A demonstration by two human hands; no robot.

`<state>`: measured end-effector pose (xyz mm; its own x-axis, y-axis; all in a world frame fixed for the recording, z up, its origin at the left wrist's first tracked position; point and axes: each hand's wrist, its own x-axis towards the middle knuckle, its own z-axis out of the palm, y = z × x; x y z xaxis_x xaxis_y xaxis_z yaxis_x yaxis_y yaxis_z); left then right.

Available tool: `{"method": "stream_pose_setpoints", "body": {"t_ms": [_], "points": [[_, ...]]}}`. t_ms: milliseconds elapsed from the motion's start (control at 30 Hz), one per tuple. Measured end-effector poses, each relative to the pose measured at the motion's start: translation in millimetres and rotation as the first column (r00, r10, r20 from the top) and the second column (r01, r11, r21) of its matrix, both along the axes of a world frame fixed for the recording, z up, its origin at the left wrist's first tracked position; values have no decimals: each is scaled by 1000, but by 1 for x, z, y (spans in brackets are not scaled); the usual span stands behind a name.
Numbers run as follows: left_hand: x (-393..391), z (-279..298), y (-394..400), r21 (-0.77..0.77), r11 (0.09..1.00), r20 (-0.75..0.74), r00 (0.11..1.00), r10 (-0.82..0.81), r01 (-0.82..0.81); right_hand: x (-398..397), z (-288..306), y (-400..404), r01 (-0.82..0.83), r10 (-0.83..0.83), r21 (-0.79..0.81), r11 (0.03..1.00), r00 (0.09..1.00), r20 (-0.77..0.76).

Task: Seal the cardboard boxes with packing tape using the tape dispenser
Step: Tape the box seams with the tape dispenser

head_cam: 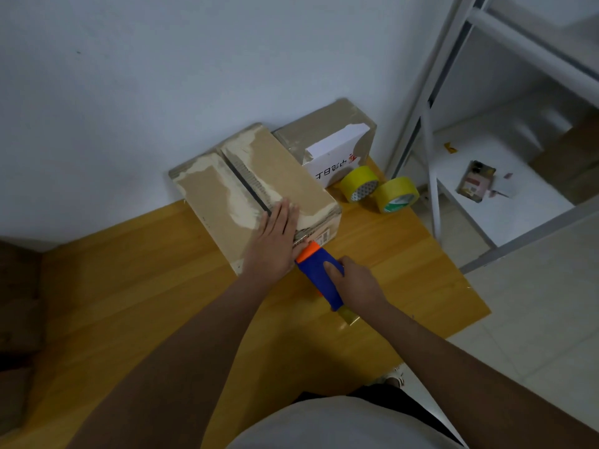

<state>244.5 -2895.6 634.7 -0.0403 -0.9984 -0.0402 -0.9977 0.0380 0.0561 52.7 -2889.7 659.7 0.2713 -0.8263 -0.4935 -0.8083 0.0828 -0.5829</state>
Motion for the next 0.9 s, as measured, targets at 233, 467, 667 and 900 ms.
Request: {"method": "stream_pose_setpoints", "body": {"t_ms": [233, 467, 667, 900], "points": [[0, 0, 0, 18, 1000, -14, 1000, 21, -20, -4, 16, -20, -78, 82, 49, 996, 993, -90], [-5, 2, -1, 44, 997, 7, 998, 59, -59, 19, 35, -35, -137, 142, 40, 990, 963, -231], [-2, 0, -4, 43, 998, 61, 998, 34, -36, -28, -5, -1, 4, 41, 123, 992, 934, -356], [-1, 4, -2, 66, 998, 29, 999, 19, -21, -73, -8, -21, 31, -94, -215, 976, 952, -291]]}}
